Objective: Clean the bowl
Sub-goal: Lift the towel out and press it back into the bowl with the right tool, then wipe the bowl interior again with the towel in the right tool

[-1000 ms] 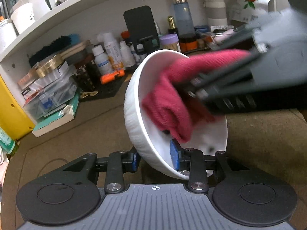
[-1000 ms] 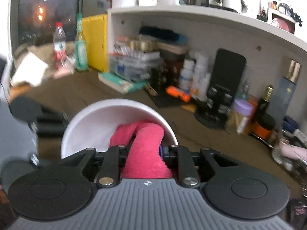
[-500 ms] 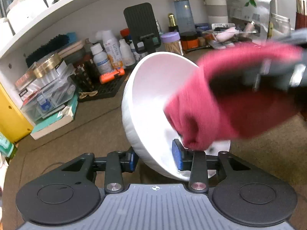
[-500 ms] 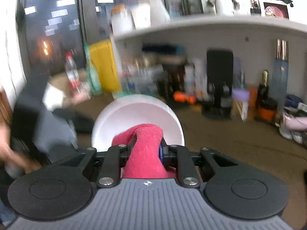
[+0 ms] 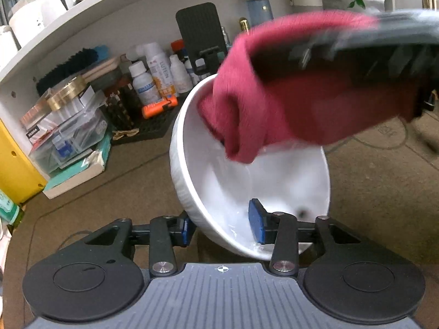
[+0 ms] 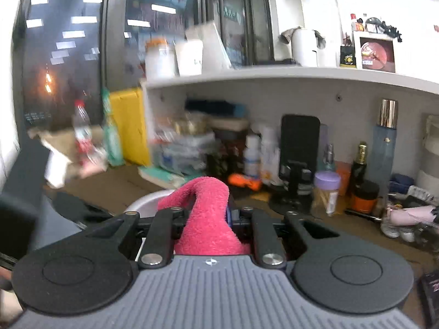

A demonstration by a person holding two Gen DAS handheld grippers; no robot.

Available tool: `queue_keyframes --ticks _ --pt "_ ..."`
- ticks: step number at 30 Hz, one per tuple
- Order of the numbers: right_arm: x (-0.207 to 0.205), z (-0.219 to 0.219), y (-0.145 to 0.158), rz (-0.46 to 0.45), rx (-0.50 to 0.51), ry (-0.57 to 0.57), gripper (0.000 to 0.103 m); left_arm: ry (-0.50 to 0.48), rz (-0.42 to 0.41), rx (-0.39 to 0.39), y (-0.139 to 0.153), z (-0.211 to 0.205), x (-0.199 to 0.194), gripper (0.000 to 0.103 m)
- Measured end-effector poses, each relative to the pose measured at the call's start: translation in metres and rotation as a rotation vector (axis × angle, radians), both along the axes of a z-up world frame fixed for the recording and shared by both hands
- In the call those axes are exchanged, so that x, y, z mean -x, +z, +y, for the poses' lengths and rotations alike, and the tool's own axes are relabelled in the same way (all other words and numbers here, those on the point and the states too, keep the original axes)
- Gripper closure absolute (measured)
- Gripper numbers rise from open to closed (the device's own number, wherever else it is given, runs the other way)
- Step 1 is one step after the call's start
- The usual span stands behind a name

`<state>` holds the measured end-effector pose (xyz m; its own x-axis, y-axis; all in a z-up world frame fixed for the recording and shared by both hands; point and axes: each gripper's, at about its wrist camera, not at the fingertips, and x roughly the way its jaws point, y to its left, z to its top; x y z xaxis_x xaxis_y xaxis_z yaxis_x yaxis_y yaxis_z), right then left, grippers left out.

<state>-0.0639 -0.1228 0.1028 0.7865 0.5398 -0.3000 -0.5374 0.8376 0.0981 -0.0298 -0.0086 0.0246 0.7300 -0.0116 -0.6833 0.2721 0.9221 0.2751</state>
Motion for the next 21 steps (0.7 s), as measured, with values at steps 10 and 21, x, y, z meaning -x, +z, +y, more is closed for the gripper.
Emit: queue_keyframes --ticks 10,21 --pt "0.012 0.011 -0.047 0.085 0.265 0.149 0.045 -0.029 0.008 -0.036 0.002 0.0 -0.003 0.054" --pt "0.024 0.051 -0.024 -0.051 0.687 0.263 0.081 -0.099 0.038 -0.115 0.002 0.002 0.0 0.051"
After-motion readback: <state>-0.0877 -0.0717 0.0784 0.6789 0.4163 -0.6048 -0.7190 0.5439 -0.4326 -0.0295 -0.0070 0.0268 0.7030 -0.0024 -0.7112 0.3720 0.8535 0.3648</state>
